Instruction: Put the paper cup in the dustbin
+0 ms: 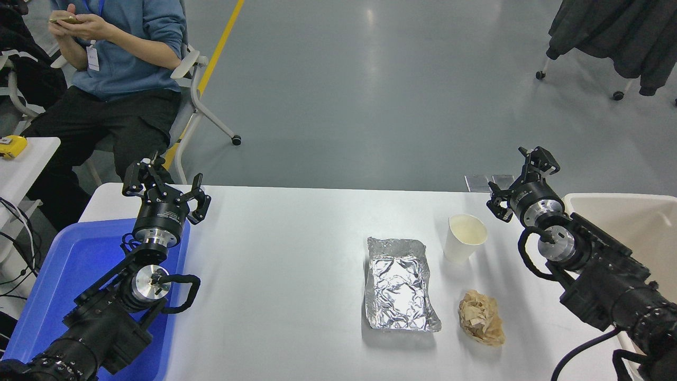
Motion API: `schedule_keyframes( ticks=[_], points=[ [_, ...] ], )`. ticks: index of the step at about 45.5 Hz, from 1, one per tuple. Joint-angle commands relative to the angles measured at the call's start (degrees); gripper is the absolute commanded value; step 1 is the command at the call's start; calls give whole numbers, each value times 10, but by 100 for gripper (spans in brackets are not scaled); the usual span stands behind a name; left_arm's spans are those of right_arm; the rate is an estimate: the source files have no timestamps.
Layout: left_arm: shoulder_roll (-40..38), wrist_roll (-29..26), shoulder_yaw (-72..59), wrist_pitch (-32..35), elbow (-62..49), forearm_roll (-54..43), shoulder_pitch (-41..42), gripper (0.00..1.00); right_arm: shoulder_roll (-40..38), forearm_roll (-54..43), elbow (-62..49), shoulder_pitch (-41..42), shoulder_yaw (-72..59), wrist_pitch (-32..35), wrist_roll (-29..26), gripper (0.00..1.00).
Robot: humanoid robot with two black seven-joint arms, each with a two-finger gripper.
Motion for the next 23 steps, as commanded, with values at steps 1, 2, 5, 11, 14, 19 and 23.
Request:
schedule_keyframes(
  ticks=[1,2,5,11,14,19,23],
  points=[
    [0,0,2,0,0,0,0,100,0,0,0,0,0,0,0,99],
    [1,-1,2,0,0,0,-1,100,0,0,0,1,0,0,0,99],
    [1,-1,2,0,0,0,-1,100,0,0,1,1,-7,0,0,99],
    [2,-1,2,0,0,0,-1,100,0,0,2,-1,-7,1,-1,99],
    [2,-1,2,0,0,0,-1,100,-1,-1,8,0,-10,4,-1,99],
    [2,-1,2,0,0,0,-1,100,-4,-10,50,-6,-18,6,0,99],
    [2,-1,2,-1,0,0,-1,100,-22,-14,94,-7,-29,6,3,99]
  ],
)
